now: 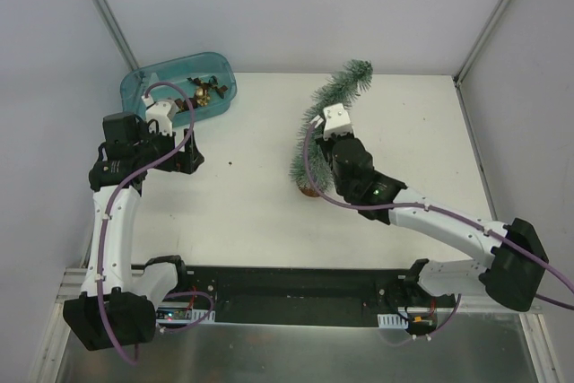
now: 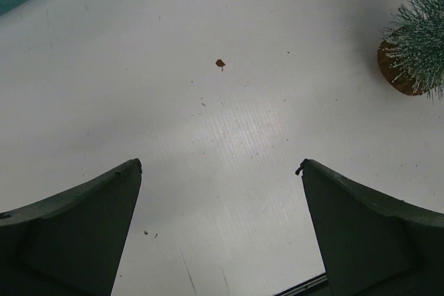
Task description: Decorate the small christmas tree
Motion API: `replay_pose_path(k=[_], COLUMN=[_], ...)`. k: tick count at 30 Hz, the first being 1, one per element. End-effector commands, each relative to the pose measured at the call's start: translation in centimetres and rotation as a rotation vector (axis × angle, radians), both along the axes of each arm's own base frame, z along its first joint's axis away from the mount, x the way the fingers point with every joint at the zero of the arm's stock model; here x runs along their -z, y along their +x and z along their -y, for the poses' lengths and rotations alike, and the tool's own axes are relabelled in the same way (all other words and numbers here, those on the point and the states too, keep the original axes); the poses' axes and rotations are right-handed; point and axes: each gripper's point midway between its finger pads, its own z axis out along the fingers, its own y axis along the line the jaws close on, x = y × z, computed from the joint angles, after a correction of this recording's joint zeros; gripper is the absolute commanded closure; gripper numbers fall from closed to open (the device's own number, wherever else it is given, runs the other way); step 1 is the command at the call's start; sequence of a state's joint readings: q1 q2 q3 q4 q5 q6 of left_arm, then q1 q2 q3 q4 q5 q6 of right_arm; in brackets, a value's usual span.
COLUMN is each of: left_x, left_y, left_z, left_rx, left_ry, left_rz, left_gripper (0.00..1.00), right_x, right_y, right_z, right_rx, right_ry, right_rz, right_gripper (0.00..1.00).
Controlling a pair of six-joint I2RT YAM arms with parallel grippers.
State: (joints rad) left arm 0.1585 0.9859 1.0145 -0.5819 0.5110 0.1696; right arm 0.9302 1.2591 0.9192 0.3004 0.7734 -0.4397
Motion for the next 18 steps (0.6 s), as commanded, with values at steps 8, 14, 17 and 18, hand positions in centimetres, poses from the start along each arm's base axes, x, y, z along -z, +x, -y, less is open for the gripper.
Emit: replay_pose_path(k=[8, 14, 17, 18], left_x=[0.5, 0.7, 0.7, 0.8], left_y=[-0.2, 0.0, 0.1, 0.1], left_z=[-0.4, -0.3, -0.2, -0.2], left_rx=[-0.021, -0.018, -0.015, -0.013], left_ry=[0.006, -0.005, -0.009, -0.008], left_rz=[-0.017, -0.033, -0.032, -0.034], left_gripper=[0.01, 0.01, 0.01, 0.01], right_x=[-1.7, -0.8, -1.1, -1.2], right_y=[-5.1, -6.3, -6.6, -6.6], right_z=[-1.6, -1.2, -1.0, -0.9], right_rx=[-0.018, 0.007, 0.012, 0.011], right_ry=[0.048, 0.078, 0.096, 0.098], right_rz=[0.104, 0.104, 0.108, 0.109], right_gripper=[0.99, 0.99, 0.99, 0.99])
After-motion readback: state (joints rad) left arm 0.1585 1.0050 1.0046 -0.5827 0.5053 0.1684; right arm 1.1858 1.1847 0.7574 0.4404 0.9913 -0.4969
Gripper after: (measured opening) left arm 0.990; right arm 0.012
